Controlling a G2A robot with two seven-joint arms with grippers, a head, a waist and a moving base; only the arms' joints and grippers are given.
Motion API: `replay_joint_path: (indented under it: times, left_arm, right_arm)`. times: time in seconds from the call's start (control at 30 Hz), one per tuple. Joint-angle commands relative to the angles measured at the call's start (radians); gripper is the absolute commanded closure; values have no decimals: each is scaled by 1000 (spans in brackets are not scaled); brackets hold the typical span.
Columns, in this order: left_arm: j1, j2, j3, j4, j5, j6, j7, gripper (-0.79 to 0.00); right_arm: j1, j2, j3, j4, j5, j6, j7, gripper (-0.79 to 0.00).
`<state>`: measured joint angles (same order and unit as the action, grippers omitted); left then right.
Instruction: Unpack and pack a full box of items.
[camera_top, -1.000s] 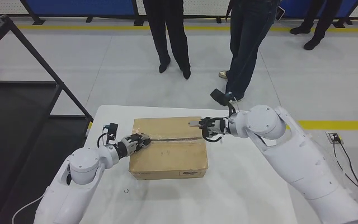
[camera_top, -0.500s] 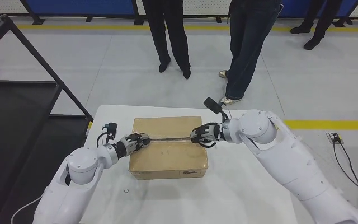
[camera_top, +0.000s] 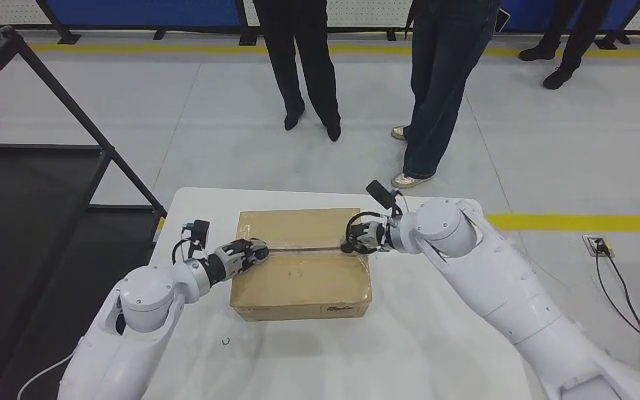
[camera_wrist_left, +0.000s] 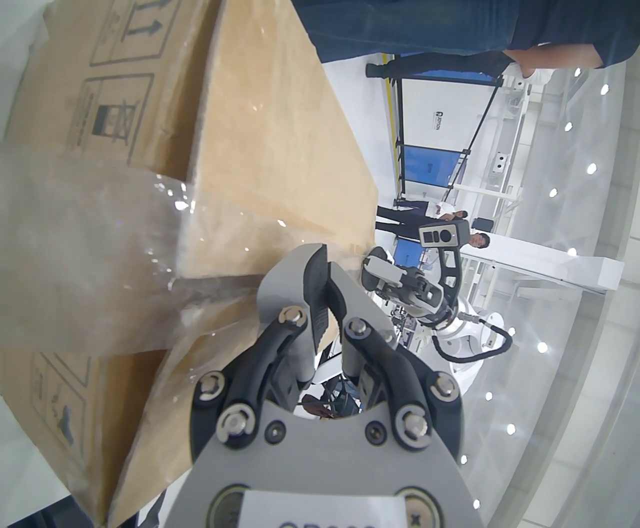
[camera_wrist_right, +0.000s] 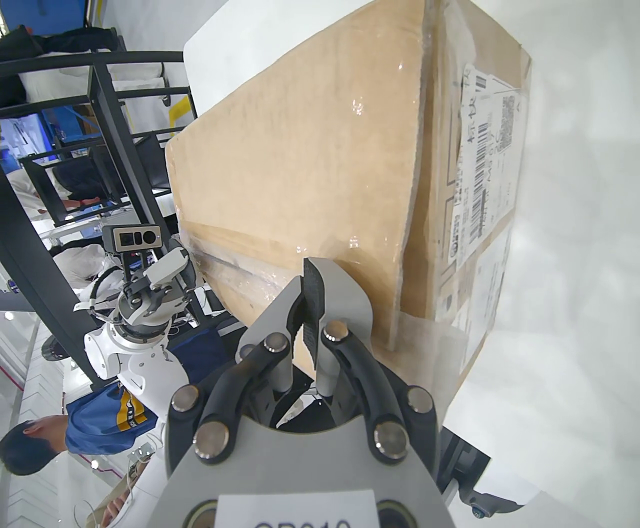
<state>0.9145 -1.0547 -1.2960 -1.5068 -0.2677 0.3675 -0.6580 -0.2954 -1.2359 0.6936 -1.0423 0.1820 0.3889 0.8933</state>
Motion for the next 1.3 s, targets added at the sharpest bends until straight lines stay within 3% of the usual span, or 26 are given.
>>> replay_joint_path:
  times: [0.0, 0.67, 1.27]
  left_arm:
    - [4, 0, -1, -4, 0, 0, 1, 0]
    - [56, 8, -57, -41, -22, -11, 21, 0]
    - [118, 24, -192, -19, -90, -32, 37, 0]
  right_arm:
    - [1, -4, -6, 3, -13, -7, -3, 0]
    - [15, -57, -39, 43, -38, -49, -22, 0]
    - [90, -172, -125, 174, 5, -101, -30, 0]
